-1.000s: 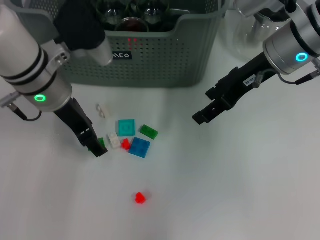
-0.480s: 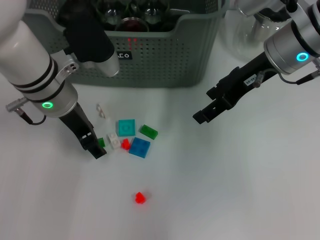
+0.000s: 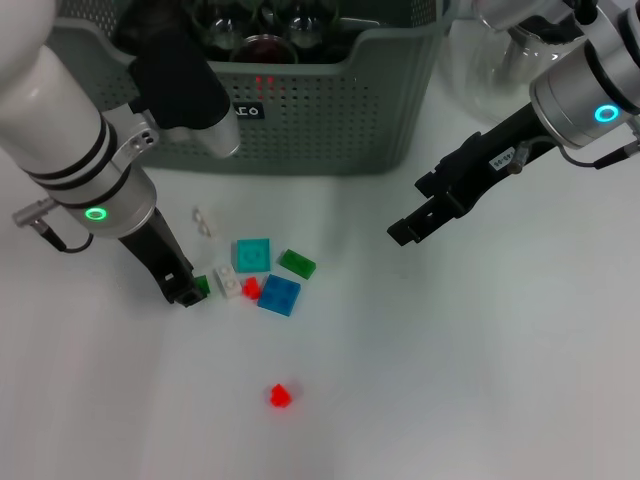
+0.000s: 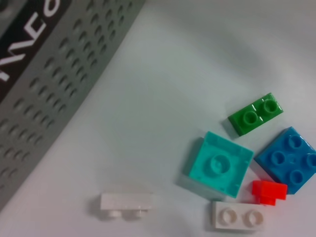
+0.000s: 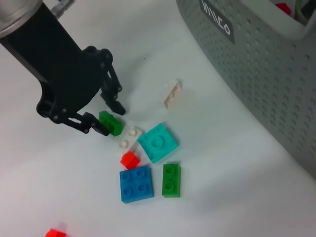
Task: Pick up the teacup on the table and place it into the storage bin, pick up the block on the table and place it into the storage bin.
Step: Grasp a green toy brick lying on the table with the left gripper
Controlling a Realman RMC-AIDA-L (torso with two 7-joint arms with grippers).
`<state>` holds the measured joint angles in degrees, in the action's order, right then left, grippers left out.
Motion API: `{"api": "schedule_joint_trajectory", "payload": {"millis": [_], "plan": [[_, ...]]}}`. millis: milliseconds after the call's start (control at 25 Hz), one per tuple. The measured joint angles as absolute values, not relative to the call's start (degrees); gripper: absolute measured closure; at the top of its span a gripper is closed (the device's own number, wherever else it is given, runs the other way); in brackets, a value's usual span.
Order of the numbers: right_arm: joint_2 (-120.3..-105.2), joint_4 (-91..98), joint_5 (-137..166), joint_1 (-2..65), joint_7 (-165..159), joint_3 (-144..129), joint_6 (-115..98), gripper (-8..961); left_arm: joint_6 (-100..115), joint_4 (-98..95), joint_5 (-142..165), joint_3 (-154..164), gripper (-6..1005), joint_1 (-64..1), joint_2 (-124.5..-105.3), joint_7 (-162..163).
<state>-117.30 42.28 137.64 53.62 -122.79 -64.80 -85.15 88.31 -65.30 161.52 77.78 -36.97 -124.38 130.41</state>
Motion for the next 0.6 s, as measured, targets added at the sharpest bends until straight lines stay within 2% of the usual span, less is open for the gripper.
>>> {"api": "schedule_joint_trajectory", "payload": {"millis": [240, 320, 600], "plan": [[-117.24, 42.3, 137.6, 53.6, -122.8, -64.8, -85.2, 7, 88.7, -65.3, 160.9, 78.4, 604, -36.9, -124.37, 130.3], [-117.24, 42.3, 137.6, 53.6, -122.8, -64.8, -85.2, 7, 88.8, -65.3, 160.9, 78.7, 716, -36.8, -124.36, 130.4], [-117.24, 42.3, 137.6, 53.6, -122.7, -64.7, -85.2, 6, 88.9, -65.3, 161.0, 78.8, 763, -36.7, -124.36, 130.7]]}}
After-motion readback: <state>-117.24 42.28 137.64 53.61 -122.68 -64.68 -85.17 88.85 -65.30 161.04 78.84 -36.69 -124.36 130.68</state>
